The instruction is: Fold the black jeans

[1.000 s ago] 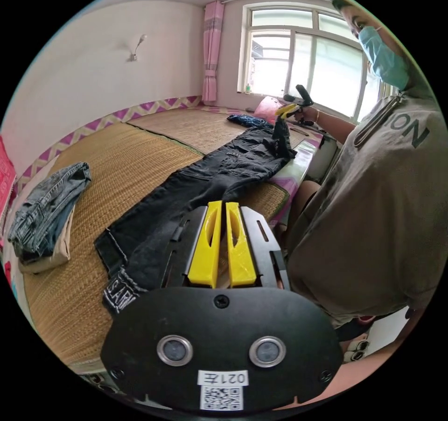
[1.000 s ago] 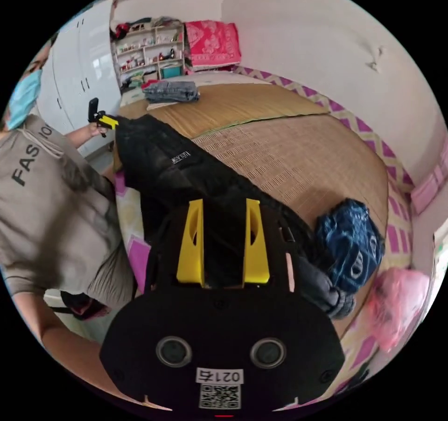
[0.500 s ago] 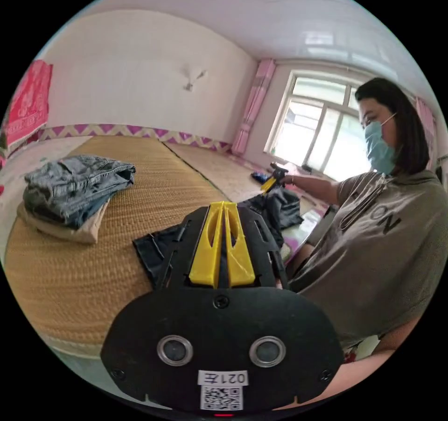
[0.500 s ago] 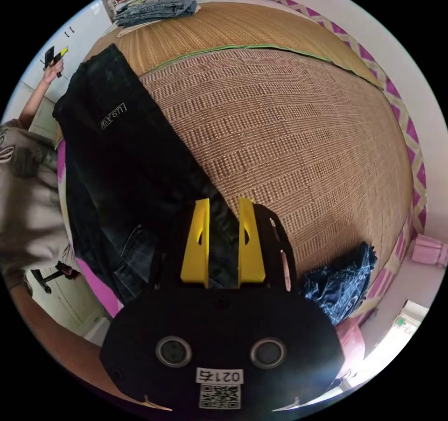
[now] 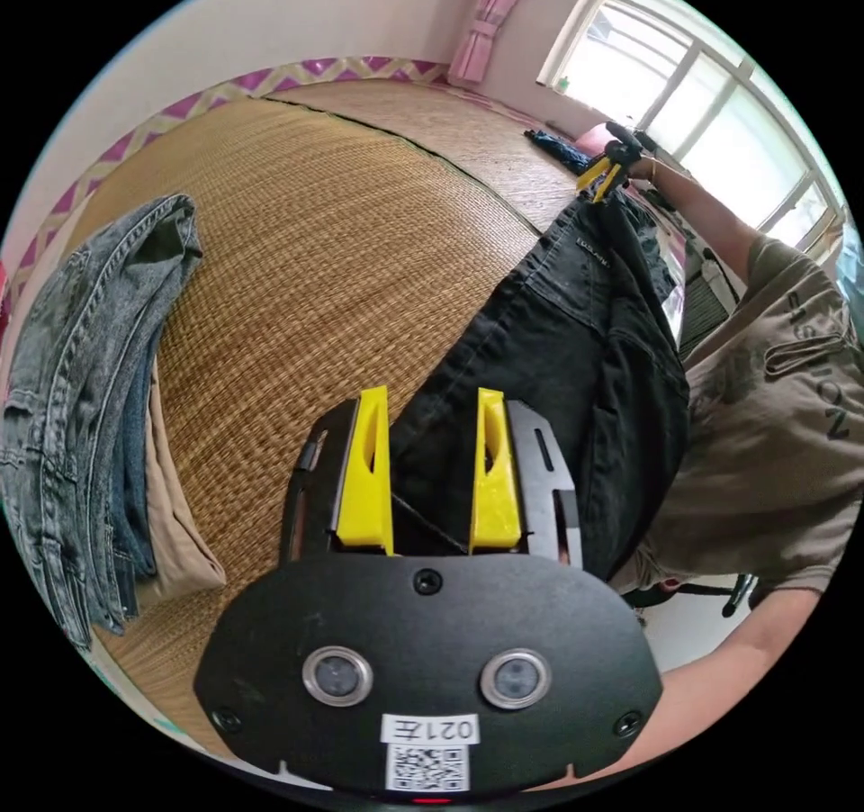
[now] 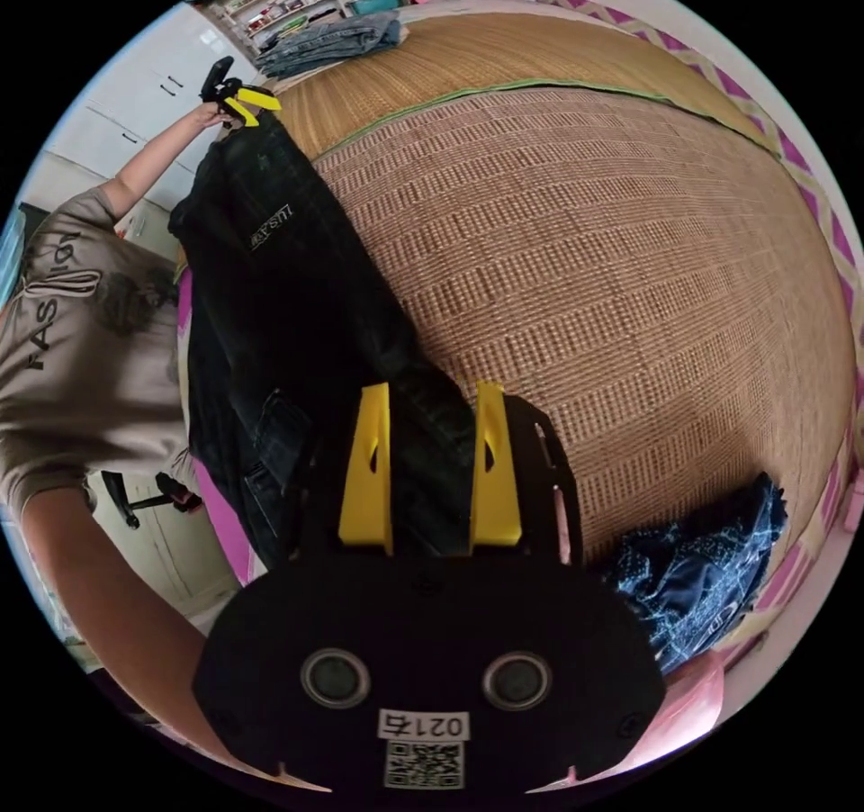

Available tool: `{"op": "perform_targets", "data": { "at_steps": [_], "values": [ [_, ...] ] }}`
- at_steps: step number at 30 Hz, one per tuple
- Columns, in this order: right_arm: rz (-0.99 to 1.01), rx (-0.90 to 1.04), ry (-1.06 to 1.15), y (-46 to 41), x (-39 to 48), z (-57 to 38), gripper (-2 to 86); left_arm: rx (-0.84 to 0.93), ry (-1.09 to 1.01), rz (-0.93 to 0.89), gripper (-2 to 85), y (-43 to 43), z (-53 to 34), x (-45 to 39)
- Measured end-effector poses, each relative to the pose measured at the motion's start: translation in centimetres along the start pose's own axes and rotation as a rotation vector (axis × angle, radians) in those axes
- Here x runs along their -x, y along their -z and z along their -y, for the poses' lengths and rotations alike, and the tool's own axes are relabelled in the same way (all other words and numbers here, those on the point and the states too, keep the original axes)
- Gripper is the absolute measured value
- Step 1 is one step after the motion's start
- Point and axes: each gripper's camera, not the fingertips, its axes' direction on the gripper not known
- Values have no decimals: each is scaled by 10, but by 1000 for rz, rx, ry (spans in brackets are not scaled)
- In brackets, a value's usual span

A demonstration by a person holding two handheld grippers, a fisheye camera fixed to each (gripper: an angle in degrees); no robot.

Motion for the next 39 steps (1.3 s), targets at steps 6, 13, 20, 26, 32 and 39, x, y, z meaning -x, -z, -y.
{"op": "perform_targets", "data": {
  "at_steps": [6, 13, 20, 26, 32, 39],
  "values": [
    [12, 63, 40, -10, 3, 10, 21, 16, -17, -75, 1, -20, 5, 5],
    [-70, 67, 88, 1, 7, 18, 4, -67, 22, -39, -9, -18, 46, 43],
    [-200, 81, 0, 25, -39, 42, 5, -7, 49, 42, -10, -40, 149, 109],
    [-324, 72, -239, 57, -95, 58, 24, -77, 121, 173, -7, -41, 234, 134],
    [-210, -177, -276, 91, -68, 1, 65, -281, 152, 156, 3, 0, 194, 125],
    [-122, -197, -243, 131, -28, -120, 123, -91, -174, 29, 168, -6, 168, 18]
  ]
}}
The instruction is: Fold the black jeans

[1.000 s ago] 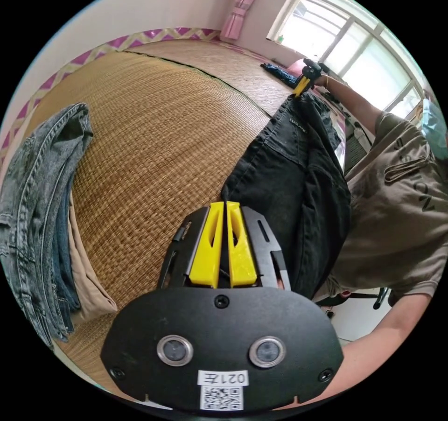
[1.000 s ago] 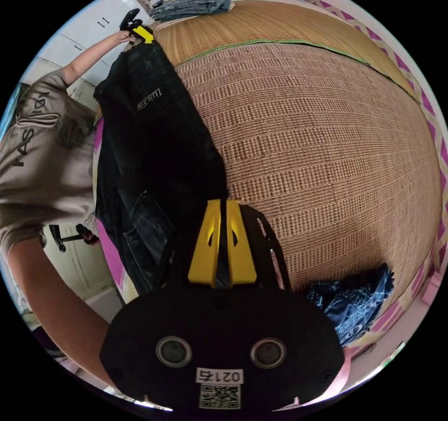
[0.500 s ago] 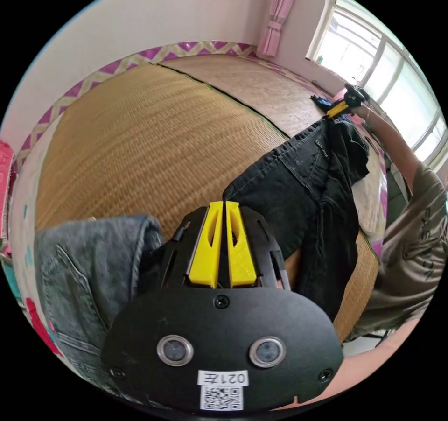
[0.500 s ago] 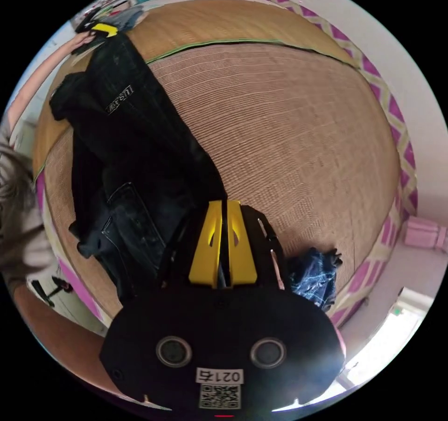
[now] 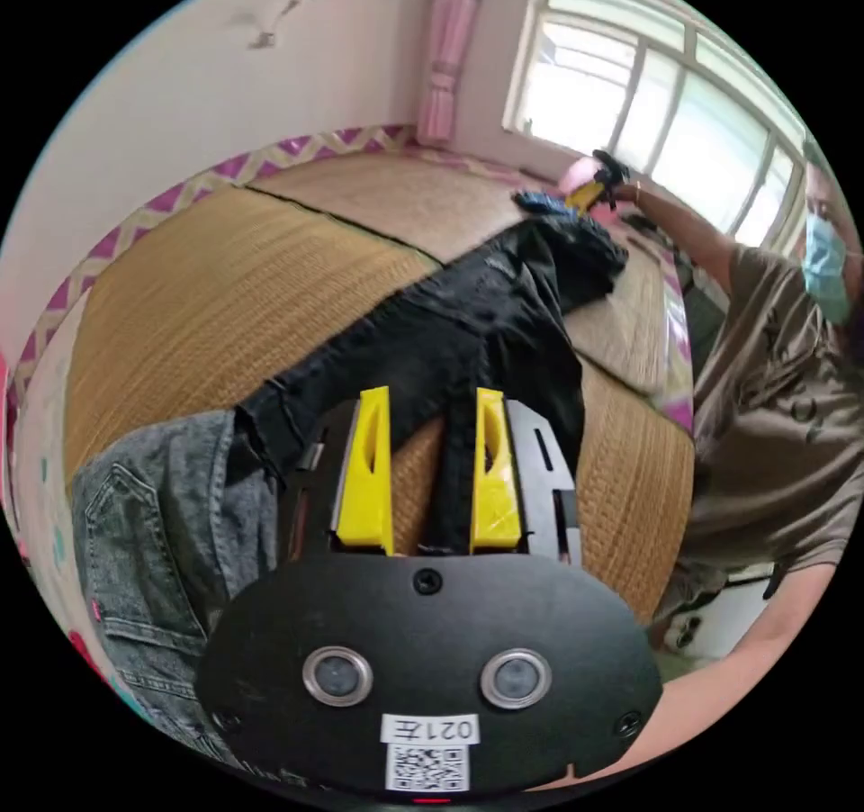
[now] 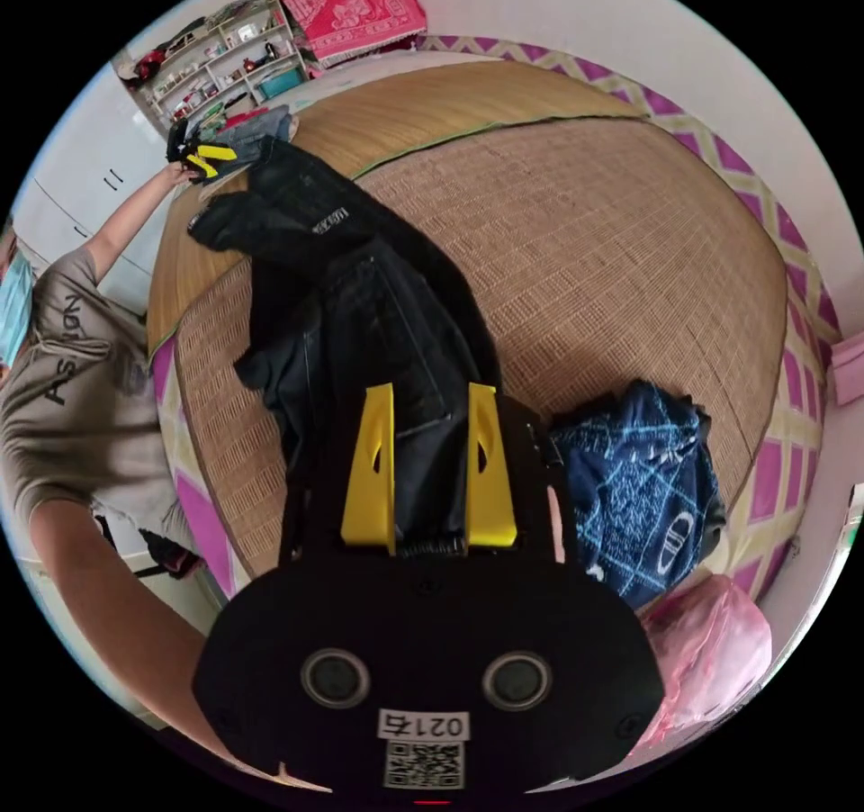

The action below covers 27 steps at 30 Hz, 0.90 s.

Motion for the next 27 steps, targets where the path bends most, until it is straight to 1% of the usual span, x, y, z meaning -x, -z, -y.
{"op": "perform_targets", "data": {
  "at_steps": [1, 2, 4, 5, 6, 7, 9, 11, 12, 14, 15, 17, 20, 21, 22, 23, 24, 25, 26, 27],
  "values": [
    [-12, 34, 5, -2, 4, -9, 130, 106, -16, -16, 194, -21, 2, -14],
    [-29, 82, 10, -8, 9, -14, 133, 159, -18, -21, 207, -32, 3, -20],
    [-53, 158, 6, -23, 12, -19, 119, 326, -47, 5, 172, -73, -3, -39],
    [-58, 200, -6, -34, 13, -20, 76, 348, -48, 47, 153, -79, -4, -42],
    [-64, 218, -12, -37, 15, -20, 54, 290, -61, 63, 92, -72, -5, -49],
    [-93, 245, -21, -39, 21, -18, 29, 254, -55, 53, 5, -63, -6, -52],
    [-162, 229, 47, -29, 47, -21, 9, 196, -54, 79, -4, -44, -10, -60],
    [-251, 150, 123, -1, 92, -41, 0, 138, -96, 66, -7, -20, -19, -75],
    [-259, 119, 138, 8, 105, -49, -1, 109, -116, 48, -8, -3, -27, -85],
    [-265, -17, 175, 50, 159, -91, -3, 86, -148, 26, -8, 19, -43, -102],
    [-262, -45, 187, 59, 175, -104, -4, 82, -167, 23, -8, 31, -56, -113],
    [-249, -87, 242, 76, 240, -154, -5, 91, -181, 2, -7, 44, -80, -127],
    [-179, -76, 263, 63, 306, -212, -7, 132, -102, -1, -6, 47, -119, -127],
    [-166, -60, 252, 54, 314, -221, -7, 147, -34, -8, -4, 42, -134, -117],
    [-153, -11, 216, 33, 324, -238, -7, 161, 58, -15, -3, 36, -148, -101],
    [-133, 46, 171, 7, 328, -253, -7, 165, 104, -27, -2, 33, -153, -91],
    [-112, 75, 150, -5, 329, -259, -7, 150, 177, -73, -1, 29, -163, -72],
    [-53, 125, 111, -26, 327, -272, -6, 127, 260, -136, 0, 29, -169, -52],
    [20, 174, 77, -39, 324, -285, -6, 118, 299, -170, 0, 30, -171, -42],
    [53, 172, 59, -40, 322, -292, -6, 103, 354, -232, 0, 32, -174, -26]
  ]
}}
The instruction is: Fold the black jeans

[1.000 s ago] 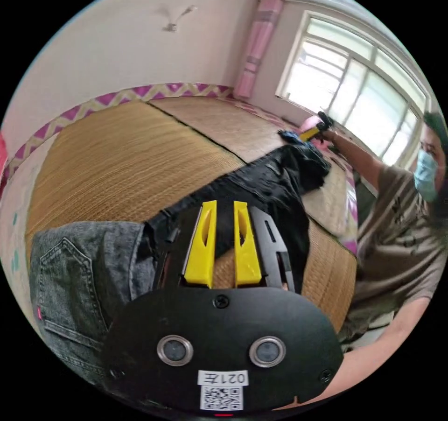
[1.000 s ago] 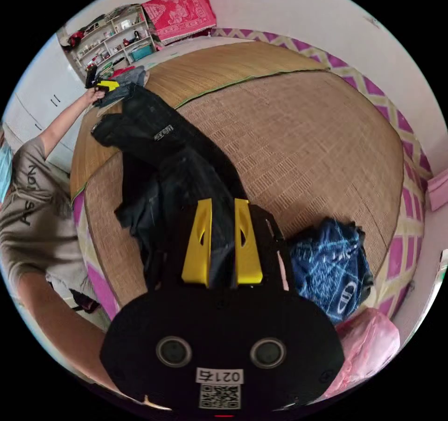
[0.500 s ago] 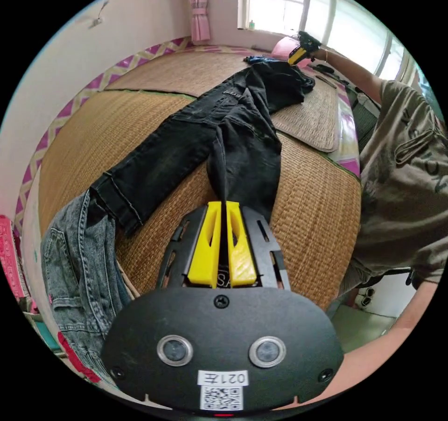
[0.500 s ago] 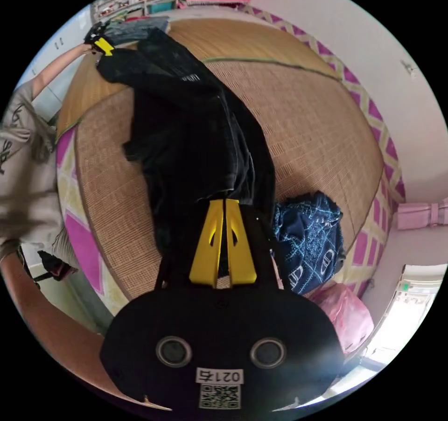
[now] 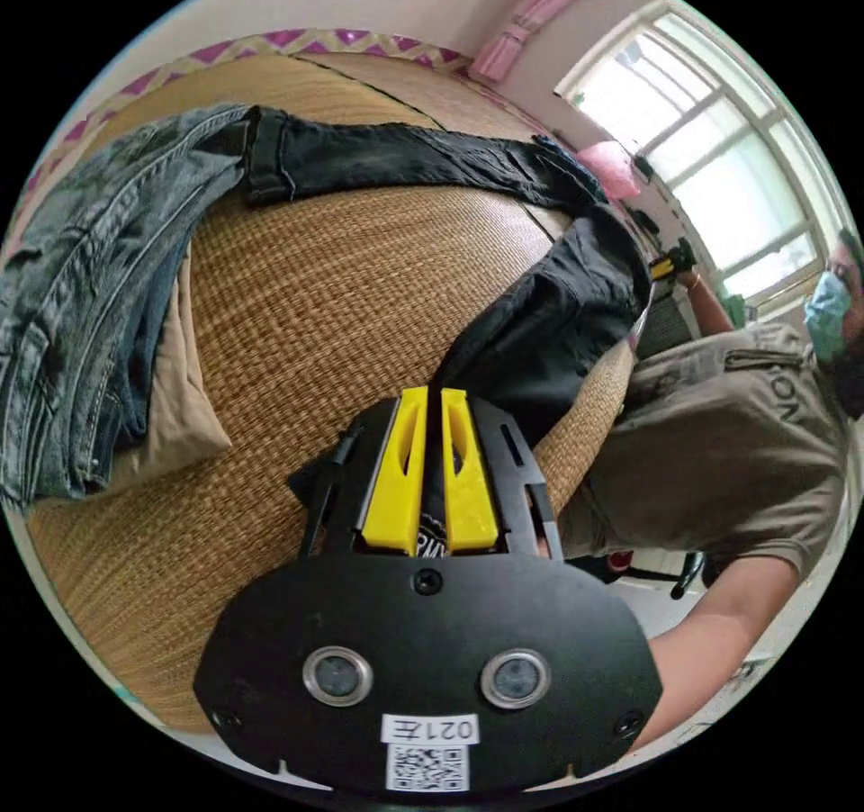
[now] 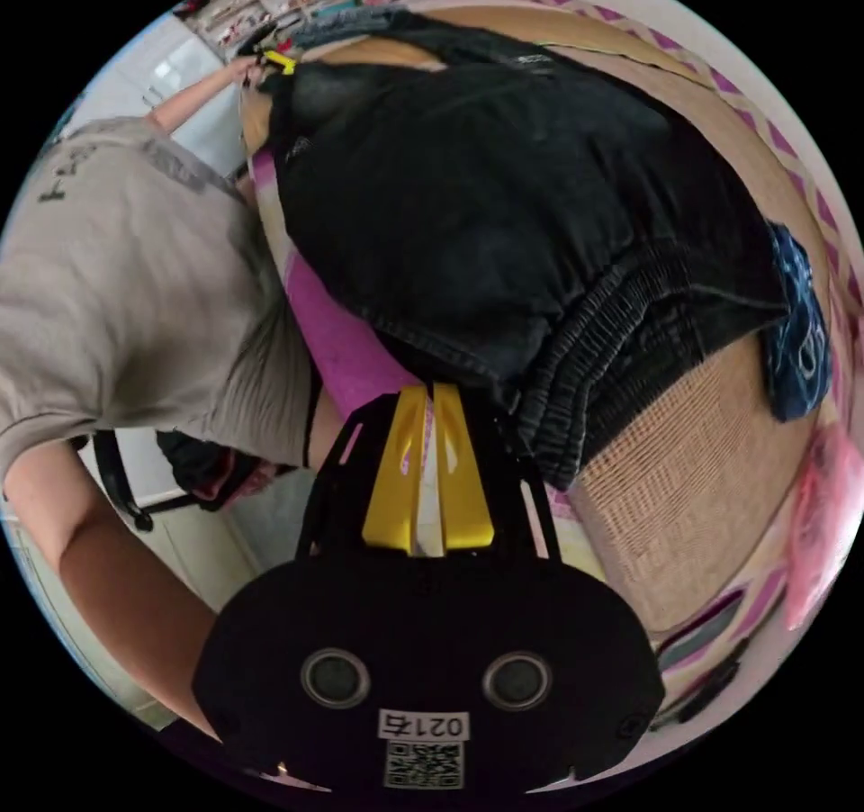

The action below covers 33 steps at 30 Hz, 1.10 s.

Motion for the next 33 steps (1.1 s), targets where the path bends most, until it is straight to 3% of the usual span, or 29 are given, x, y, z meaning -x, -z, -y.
{"op": "perform_targets", "data": {
  "at_steps": [3, 5, 8, 9, 13, 16, 19, 21, 28, 33],
  "values": [
    [85, -163, -92, 34, -8, -41, -6, -28, 59, -16, -6, 22, 4, 14],
    [43, -415, -139, 80, 1, -69, -6, -128, 40, 9, -8, 51, -1, 7],
    [-91, -578, -95, 112, 43, -56, -7, -344, -95, -14, -9, 96, -15, -29],
    [-122, -570, -75, 112, 54, -45, -7, -379, -171, -14, -9, 103, -18, -54],
    [-289, -399, -32, 70, 105, 44, -9, -193, -315, 80, -10, 65, -12, -139],
    [-428, -210, -140, 0, 99, 80, -9, -107, -253, 189, -10, 26, -19, -163],
    [-471, -380, -233, -3, 105, 66, -9, 41, -25, 368, -10, -9, -27, -133],
    [-455, -378, -259, 3, 108, 68, -8, -66, 120, 331, -10, 12, -43, -109],
    [-465, -375, -310, 21, 128, 76, -7, 16, 171, 71, -9, 52, -109, -84],
    [-331, -409, -398, 40, 114, 75, -6, -65, 186, 191, -8, 72, -134, -109]
  ]
}}
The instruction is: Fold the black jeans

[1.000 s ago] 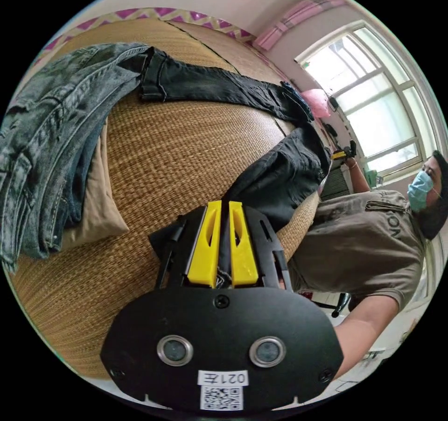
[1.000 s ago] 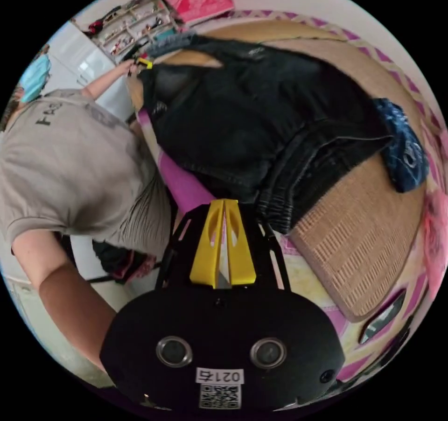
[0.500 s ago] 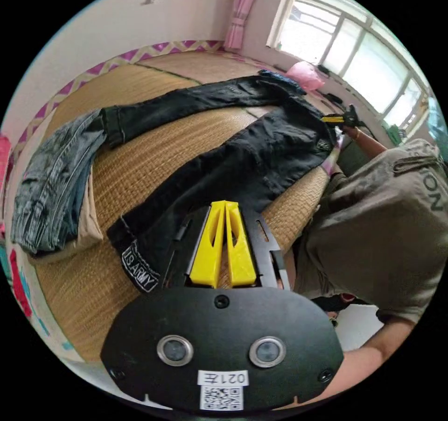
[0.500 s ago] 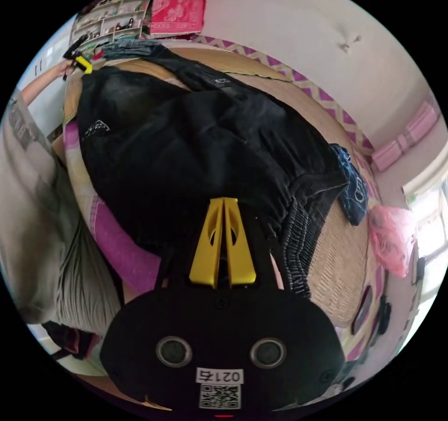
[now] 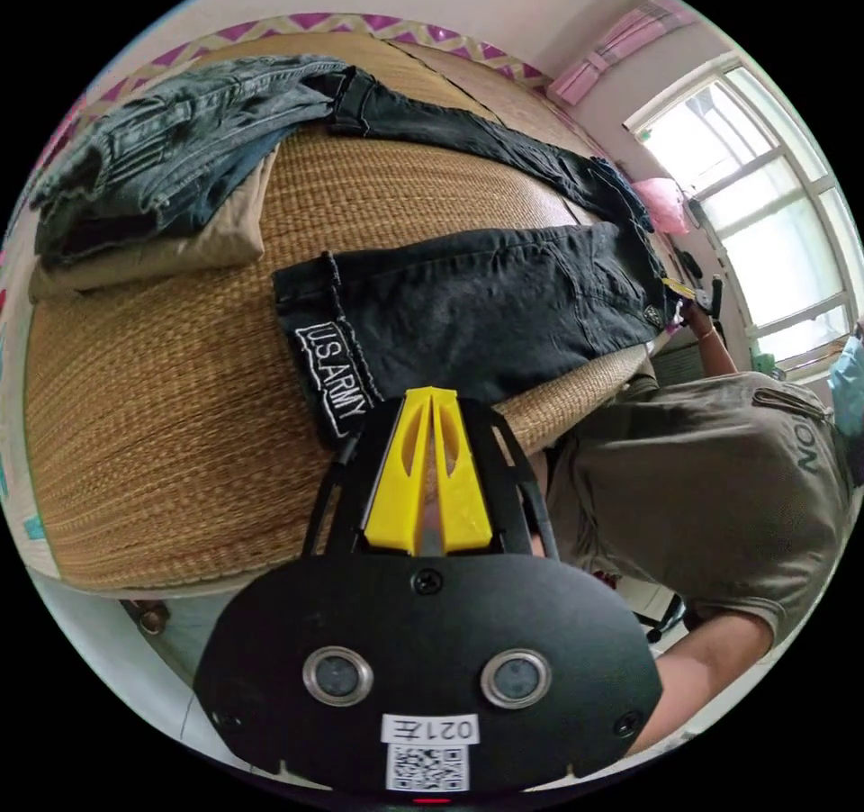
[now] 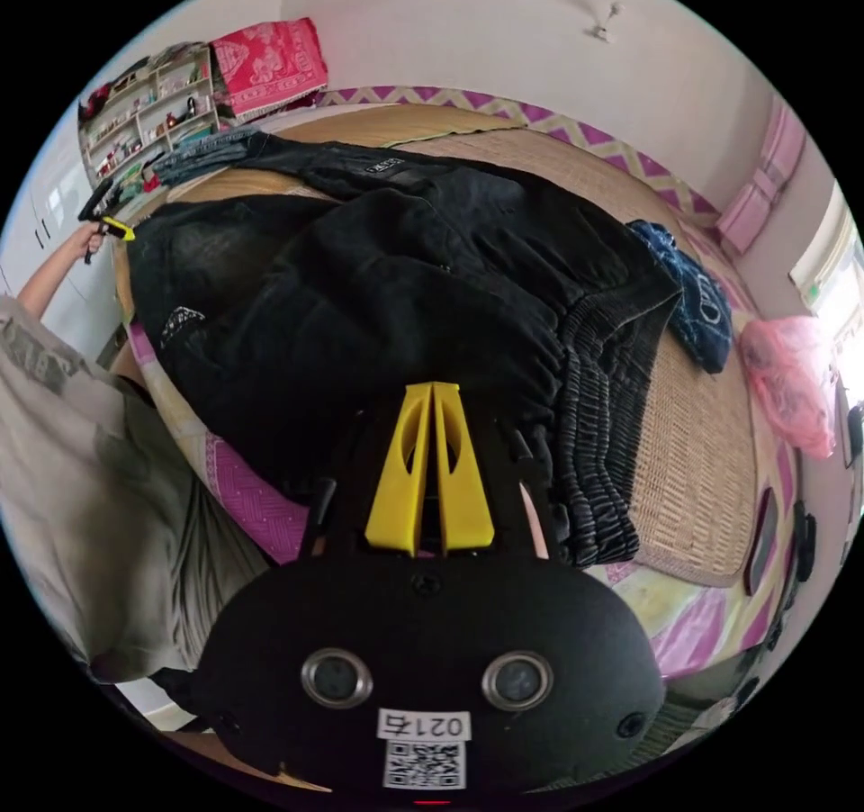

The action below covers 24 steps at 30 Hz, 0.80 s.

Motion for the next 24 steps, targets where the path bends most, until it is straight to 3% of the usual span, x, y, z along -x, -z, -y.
{"op": "perform_targets", "data": {
  "at_steps": [2, 4, 7, 10, 12, 14, 20, 24],
  "values": [
    [60, -2, -41, 4, -9, 4, -6, -190, -3, 29, -7, 25, -17, -17],
    [77, -2, -53, 7, -11, 8, -6, -481, -25, -176, 0, 53, -43, -33],
    [79, 1, -71, 10, -7, 15, -6, -629, 15, -179, 52, 58, -66, -60],
    [51, 1, -50, 12, 3, 22, -5, -574, 59, -170, 111, 44, -66, -84],
    [22, 4, -23, 14, 12, 27, -5, -532, 55, -167, 88, 35, -64, -99],
    [-6, 9, 4, 14, 22, 33, -5, -554, 9, -123, 6, 32, -68, -123],
    [-4, 14, 3, 16, 31, 46, -5, -584, -30, -89, -6, 27, -70, -182],
    [-41, 2, 20, 15, 44, 49, -5, -541, -54, 71, 21, 23, -71, -221]
  ]
}}
